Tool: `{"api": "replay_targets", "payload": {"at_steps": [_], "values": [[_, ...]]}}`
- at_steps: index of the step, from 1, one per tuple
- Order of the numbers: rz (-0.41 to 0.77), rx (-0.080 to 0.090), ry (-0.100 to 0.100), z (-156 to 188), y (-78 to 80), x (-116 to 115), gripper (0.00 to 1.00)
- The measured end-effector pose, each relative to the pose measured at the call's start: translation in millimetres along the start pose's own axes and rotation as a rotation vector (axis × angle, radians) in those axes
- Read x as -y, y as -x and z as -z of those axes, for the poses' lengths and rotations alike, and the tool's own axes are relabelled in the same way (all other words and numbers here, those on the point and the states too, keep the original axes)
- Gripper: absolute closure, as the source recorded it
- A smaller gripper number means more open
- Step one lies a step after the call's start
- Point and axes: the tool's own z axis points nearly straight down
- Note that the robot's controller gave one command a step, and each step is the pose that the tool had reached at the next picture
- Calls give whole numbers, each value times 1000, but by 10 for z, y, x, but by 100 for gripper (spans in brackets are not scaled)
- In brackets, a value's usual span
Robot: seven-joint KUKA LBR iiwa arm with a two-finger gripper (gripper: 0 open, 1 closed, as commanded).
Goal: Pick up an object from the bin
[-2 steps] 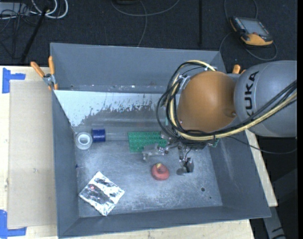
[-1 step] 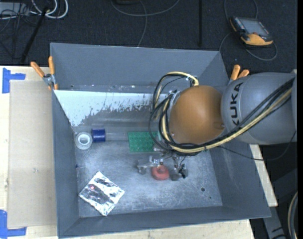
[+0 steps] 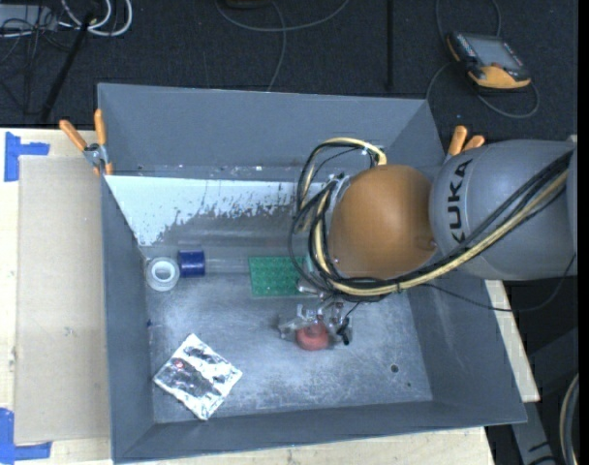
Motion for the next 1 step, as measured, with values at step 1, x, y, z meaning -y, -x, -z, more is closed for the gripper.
{"api": "replay_targets", "payload": {"at_steps": [1], "values": [[-12,1,-10,1640,-271,72,100]]}}
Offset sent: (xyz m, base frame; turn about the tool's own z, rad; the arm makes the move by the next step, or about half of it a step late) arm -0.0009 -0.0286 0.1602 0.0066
